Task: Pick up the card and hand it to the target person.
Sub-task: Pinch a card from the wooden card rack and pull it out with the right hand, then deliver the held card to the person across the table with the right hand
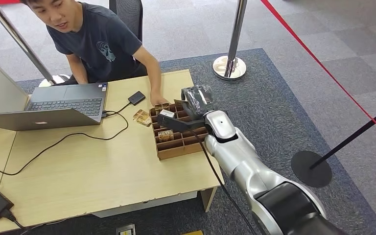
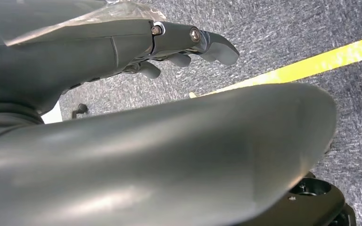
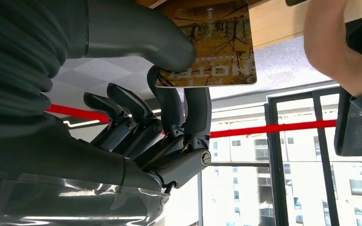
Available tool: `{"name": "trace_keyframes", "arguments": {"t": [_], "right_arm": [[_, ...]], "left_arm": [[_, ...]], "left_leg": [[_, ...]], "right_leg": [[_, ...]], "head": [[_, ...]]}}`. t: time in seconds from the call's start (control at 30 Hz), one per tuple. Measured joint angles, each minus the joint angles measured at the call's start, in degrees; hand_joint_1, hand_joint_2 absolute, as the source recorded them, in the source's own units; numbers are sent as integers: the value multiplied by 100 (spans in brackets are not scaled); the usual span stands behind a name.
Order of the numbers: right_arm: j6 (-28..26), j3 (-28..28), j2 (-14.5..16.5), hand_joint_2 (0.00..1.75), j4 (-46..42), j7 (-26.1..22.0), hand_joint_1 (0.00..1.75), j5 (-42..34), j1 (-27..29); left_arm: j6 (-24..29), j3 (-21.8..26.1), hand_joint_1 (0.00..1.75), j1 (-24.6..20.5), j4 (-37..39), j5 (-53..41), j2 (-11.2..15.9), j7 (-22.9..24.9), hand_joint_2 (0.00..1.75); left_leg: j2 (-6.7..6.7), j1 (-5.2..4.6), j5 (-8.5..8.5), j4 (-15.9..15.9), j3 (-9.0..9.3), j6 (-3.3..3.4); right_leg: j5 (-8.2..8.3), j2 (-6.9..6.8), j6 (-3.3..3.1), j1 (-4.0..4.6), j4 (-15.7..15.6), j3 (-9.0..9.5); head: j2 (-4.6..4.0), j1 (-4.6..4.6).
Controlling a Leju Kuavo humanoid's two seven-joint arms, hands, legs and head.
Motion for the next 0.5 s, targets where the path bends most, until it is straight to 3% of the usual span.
{"name": "trace_keyframes", "arguments": {"t": [0.5], "right_arm": [[244, 309, -524, 175, -2295, 69, 175, -55, 635]], "left_arm": [[33, 1, 0, 4, 0, -40, 0, -4, 0]], "left_leg": [[0, 0, -1, 0, -1, 0]], "right_leg": [[0, 0, 0, 0, -1, -1]], "head": [[0, 0]]}}
